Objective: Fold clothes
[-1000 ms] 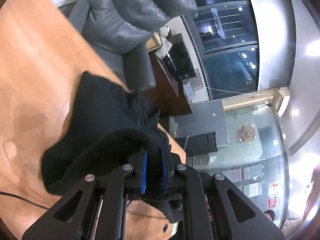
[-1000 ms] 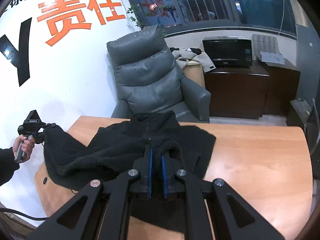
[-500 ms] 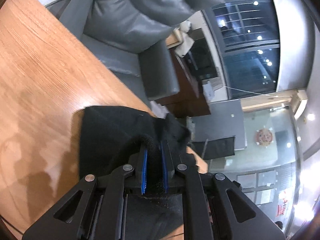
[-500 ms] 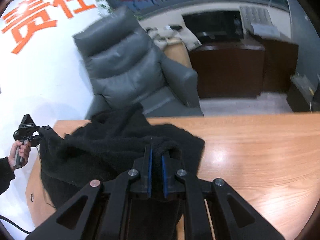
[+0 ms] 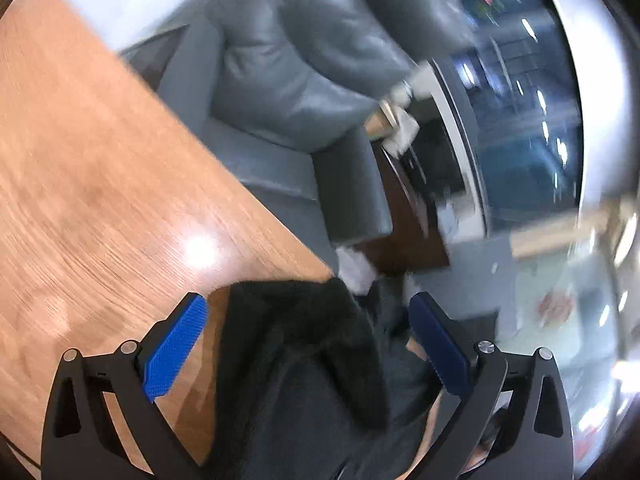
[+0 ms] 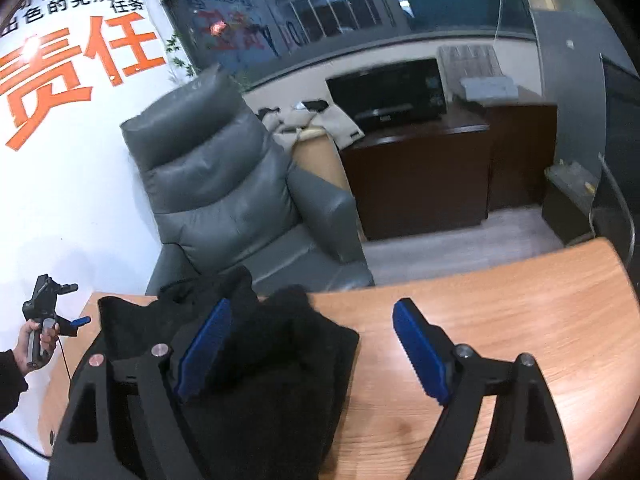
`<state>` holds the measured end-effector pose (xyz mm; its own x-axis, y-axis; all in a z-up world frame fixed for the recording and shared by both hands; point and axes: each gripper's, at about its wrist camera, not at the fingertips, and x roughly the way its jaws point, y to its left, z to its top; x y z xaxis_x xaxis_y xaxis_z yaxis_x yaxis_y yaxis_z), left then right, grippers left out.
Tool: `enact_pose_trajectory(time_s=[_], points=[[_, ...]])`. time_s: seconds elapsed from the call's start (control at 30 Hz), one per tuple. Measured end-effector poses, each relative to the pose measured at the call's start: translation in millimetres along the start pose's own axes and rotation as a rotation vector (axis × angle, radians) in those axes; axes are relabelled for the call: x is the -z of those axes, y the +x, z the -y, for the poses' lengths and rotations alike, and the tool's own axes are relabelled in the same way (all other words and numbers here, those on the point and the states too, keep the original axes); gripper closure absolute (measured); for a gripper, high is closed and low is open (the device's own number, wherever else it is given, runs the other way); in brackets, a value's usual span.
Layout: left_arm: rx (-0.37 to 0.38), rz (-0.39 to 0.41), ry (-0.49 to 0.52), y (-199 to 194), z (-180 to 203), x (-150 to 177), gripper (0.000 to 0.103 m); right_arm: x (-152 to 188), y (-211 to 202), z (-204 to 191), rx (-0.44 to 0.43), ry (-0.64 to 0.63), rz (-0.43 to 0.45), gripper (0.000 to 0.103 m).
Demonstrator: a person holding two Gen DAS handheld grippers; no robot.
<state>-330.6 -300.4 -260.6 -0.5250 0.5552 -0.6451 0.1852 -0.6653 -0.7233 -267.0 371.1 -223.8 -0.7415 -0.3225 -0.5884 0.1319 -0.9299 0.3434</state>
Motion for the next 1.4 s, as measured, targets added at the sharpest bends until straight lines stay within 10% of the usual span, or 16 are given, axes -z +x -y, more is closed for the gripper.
enact_pose_trajectory(time_s=[0.2, 0.63, 0.9, 1.07, 1.23, 1.4], points=[[-0.131, -0.256, 0.443, 56, 44, 83, 0.001, 87, 39, -83, -0.118, -0.359, -0.383, 0.025], [-0.226, -0.352, 0.494, 2, -3, 195, 0.001, 193, -32, -116, -0.052, -0.386, -0.661, 0.024], [-0.268, -0.316, 0.583, -39, 8, 241, 0.005, 154, -36, -147, -0.167, -0.415, -0.541, 0.024], [-0.180, -0.223, 0.689, -59, 60, 226, 0.003, 164, -10, -141, -0.244, -0.481, -0.618, 0.025], [-0.130, -0.426, 0.796, 6, 76, 220, 0.003, 141, 21, -136, -0.287, -0.525, -0.605, 0.032], [-0.080, -0.445, 0.807, 40, 83, 205, 0.003, 92, 38, -107, -0.182, -0.385, -0.420, 0.031]])
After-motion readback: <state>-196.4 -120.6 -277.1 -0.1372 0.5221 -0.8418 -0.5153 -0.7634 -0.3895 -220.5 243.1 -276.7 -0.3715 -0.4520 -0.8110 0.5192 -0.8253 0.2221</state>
